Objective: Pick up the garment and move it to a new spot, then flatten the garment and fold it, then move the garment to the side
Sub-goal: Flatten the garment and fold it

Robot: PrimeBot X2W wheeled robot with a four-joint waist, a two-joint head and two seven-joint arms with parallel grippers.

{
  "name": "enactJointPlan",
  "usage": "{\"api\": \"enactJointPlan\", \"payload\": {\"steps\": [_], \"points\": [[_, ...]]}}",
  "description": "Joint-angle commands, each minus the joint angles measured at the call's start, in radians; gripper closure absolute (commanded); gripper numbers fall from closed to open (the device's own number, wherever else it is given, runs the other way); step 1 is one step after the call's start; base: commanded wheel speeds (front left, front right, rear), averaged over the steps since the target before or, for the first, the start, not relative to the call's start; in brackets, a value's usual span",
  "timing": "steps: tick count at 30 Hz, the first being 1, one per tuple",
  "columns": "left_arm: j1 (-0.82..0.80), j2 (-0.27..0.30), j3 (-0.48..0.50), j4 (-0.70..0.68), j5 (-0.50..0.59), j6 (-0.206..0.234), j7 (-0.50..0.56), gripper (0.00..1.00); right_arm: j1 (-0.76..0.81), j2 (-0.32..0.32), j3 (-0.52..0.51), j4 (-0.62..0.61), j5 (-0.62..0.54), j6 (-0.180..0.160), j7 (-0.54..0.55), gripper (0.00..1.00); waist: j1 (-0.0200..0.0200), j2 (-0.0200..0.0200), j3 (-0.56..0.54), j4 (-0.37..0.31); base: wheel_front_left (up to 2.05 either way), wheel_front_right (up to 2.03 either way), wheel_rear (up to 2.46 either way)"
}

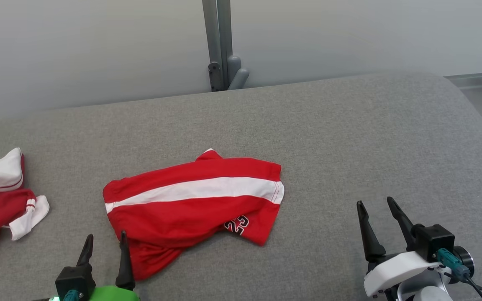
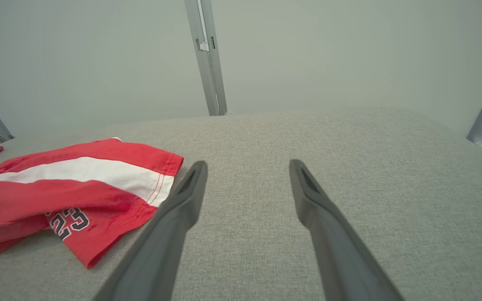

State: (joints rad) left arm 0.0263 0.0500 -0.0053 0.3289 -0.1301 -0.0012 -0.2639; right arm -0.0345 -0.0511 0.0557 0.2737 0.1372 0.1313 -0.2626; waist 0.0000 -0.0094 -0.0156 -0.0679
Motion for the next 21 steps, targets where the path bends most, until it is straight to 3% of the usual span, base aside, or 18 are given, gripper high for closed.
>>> {"api": "enactJointPlan", "payload": {"steps": [1, 14, 21], "points": [[-0.022, 0.001, -0.004, 0.003, -0.013, -0.006, -0.001, 0.00, -0.006, -0.001, 0.006, 0.001, 0.004, -0.001, -0.003, 0.00, 0.0000, 0.0094, 0.018, 0.008, 0.00, 0.00, 0.00], [-0.239, 0.002, -0.016, 0.122, -0.127, -0.025, -0.001, 0.00, -0.144, -0.001, 0.093, 0.006, 0.044, -0.001, -0.003, 0.00, 0.0000, 0.0094, 0.208, 0.032, 0.00, 0.00, 0.00], [-0.343, 0.003, 0.023, 0.251, -0.141, -0.002, -0.001, 0.00, -0.200, -0.002, 0.138, 0.013, 0.060, -0.001, -0.003, 0.00, 0.0000, 0.0094, 0.259, 0.029, 0.00, 0.00, 0.00]]}}
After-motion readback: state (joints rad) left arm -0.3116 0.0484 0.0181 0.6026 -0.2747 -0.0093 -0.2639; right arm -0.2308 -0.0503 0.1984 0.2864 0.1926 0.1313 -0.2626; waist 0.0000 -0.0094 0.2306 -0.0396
